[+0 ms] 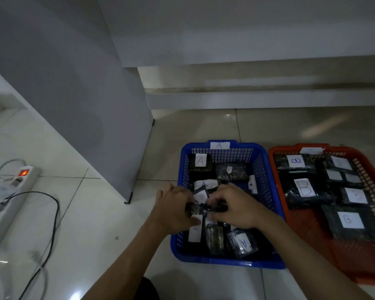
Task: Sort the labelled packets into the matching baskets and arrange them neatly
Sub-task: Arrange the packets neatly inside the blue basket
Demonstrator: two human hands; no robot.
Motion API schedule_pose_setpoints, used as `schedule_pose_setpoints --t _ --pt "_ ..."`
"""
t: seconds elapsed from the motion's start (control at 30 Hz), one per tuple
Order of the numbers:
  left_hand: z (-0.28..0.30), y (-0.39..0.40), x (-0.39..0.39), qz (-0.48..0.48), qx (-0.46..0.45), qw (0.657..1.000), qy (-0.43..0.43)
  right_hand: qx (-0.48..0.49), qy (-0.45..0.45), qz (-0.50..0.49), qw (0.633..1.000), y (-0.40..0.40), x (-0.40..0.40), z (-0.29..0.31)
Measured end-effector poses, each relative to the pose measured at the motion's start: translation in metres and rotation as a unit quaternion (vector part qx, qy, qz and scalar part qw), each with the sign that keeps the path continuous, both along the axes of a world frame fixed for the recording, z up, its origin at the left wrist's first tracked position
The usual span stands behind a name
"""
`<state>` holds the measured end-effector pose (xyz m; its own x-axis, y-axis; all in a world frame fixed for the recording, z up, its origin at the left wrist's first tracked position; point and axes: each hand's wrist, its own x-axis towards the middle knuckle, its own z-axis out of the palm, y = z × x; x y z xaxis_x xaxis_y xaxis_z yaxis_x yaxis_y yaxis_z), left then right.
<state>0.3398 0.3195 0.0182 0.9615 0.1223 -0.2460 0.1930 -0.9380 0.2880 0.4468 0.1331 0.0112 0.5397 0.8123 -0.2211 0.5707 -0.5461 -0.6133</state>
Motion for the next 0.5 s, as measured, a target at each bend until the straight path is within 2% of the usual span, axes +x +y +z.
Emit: schedule_pose_setpoints --t 0.13,0.33,0.43,0.5 --pt "0.000 0.003 -0.002 0.009 -0.166 0.986 -0.031 0.048 0.030 -0.024 0.998 -0.003 -0.013 -0.007" --pt "0.003 0.006 -0.010 0.037 -0.254 0.963 -0.076 0.124 0.128 -0.074 0.981 0.003 -0.015 -0.009" --pt "0.000 0.007 -0.016 0.063 -0.262 0.960 -0.078 0.181 0.220 -0.124 0.951 -0.007 -0.010 0.002" --pt "0.004 0.004 -0.016 0.065 -0.284 0.952 -0.096 0.255 0.302 -0.206 0.895 -0.016 -0.005 0.010"
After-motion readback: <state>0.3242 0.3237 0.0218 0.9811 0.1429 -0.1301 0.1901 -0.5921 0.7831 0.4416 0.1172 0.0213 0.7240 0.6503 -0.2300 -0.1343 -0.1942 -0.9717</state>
